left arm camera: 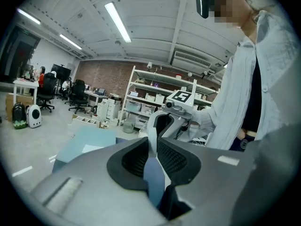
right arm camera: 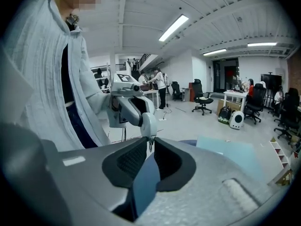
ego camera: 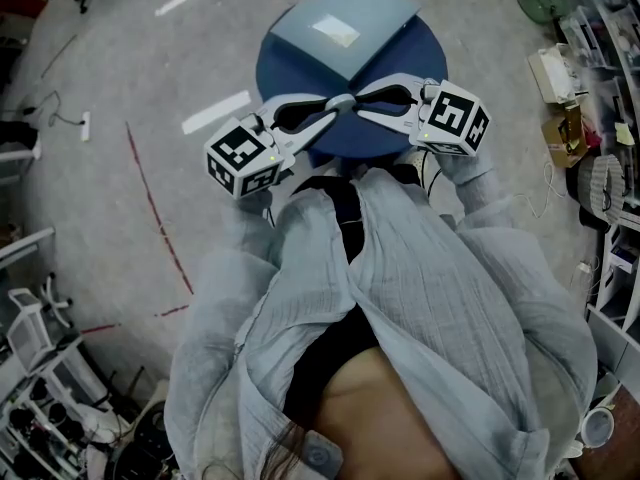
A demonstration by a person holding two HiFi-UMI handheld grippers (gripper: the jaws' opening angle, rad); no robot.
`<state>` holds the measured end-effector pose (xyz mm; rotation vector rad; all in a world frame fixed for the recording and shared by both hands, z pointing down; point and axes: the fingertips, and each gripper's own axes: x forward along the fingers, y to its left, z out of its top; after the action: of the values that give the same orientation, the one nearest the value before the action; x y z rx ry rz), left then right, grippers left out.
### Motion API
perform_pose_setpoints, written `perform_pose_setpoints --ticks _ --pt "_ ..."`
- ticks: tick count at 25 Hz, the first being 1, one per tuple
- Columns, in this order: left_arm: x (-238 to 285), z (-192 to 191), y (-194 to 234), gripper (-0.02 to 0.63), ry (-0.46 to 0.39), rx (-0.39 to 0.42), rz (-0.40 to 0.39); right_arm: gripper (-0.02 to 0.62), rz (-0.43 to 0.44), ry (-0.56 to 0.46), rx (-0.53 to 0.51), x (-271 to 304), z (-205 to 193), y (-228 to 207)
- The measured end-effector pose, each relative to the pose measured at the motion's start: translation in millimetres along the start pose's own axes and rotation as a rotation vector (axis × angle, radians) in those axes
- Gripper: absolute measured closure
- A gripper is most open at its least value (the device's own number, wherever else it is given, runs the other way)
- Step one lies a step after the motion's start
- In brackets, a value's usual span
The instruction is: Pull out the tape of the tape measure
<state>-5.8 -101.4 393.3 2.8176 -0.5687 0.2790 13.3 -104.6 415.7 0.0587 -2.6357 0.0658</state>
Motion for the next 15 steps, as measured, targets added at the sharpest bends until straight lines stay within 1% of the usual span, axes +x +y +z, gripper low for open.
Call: perform_pose_setpoints --ticks 4,11,15 --pt "1 -3 -2 0.529 0.015 0.012 -0.007 0.554 0.005 0.019 0.003 0 -4 4" --pt "2 -6 -4 0.528 0.012 0.003 -0.006 0.567 -0.022 0.025 0.005 -3 -7 6" --pt "0 -9 -5 0.528 0.022 -0.003 -0.010 0.577 -0.055 0.034 0.014 -6 -11 2"
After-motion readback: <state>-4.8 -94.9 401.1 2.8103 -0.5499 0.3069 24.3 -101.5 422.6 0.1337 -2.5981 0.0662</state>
